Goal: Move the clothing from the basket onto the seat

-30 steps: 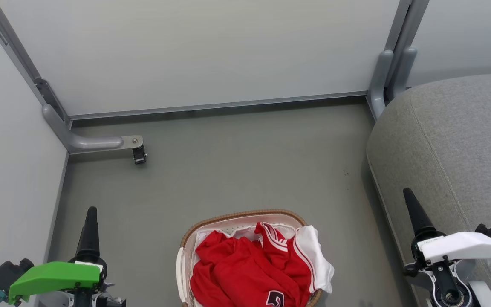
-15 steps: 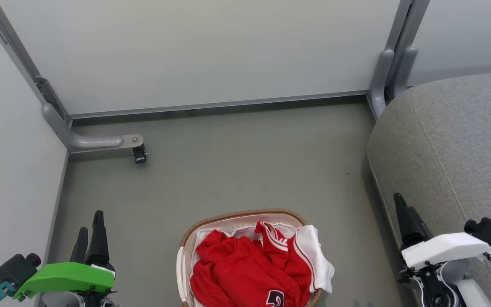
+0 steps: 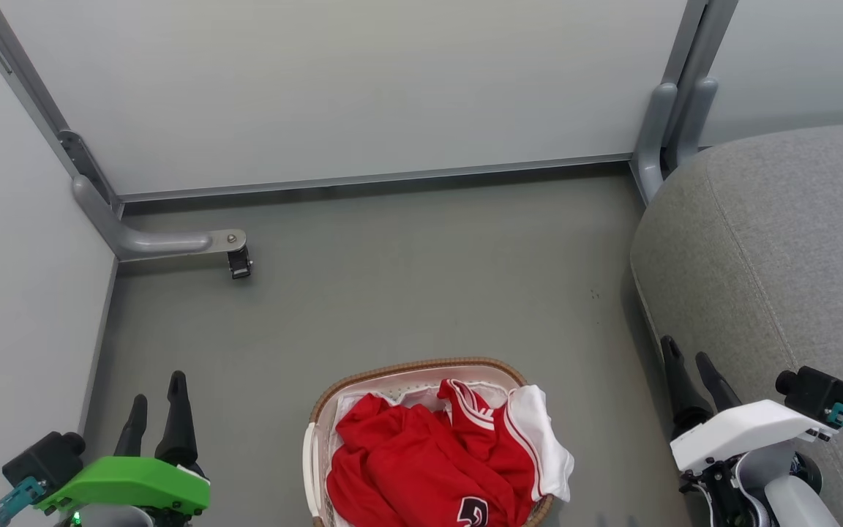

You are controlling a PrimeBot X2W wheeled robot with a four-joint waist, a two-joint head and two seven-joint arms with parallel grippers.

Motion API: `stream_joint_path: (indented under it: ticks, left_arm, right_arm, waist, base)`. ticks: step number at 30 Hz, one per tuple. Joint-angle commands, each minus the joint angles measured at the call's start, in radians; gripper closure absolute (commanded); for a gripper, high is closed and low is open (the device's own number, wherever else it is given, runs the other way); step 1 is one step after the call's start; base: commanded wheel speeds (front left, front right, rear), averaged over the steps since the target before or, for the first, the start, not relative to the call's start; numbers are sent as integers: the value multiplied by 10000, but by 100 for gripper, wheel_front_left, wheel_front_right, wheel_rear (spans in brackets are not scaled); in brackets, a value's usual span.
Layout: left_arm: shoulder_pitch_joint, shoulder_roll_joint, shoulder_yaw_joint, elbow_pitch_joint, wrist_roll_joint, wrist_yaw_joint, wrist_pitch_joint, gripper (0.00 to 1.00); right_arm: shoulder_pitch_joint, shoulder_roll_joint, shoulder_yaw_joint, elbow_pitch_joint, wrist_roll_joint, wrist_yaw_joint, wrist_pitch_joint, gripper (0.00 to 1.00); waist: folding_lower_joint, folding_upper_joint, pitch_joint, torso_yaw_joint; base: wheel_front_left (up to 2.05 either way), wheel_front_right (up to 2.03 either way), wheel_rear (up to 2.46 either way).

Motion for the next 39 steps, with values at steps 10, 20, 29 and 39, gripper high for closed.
stream_joint_path:
  ticks: [10, 20, 29, 39]
  left_arm:
    - [-15, 172, -35, 154, 1396, 11, -363, 0]
    - [66, 121, -140, 328, 2496, 12, -620, 0]
    - [72, 148, -191, 532, 3389, 14, -837, 0]
    - [101, 98, -121, 737, 4282, 15, -1067, 0]
  right_arm:
    - [-369, -120, 306, 166, -1639, 3, -380, 0]
    - [-359, -102, 488, 352, -2788, 3, -636, 0]
    - [-433, -90, 643, 536, -3807, 4, -856, 0]
    - [-457, -66, 689, 688, -4775, 4, -1079, 0]
  waist:
    - [0, 0, 66, -67]
    - [0, 0, 78, -102]
    - [0, 0, 123, -109]
    - [0, 0, 154, -147]
  base:
    - [0, 0, 0]
    - [0, 0, 0]
    - [0, 0, 0]
    - [0, 0, 0]
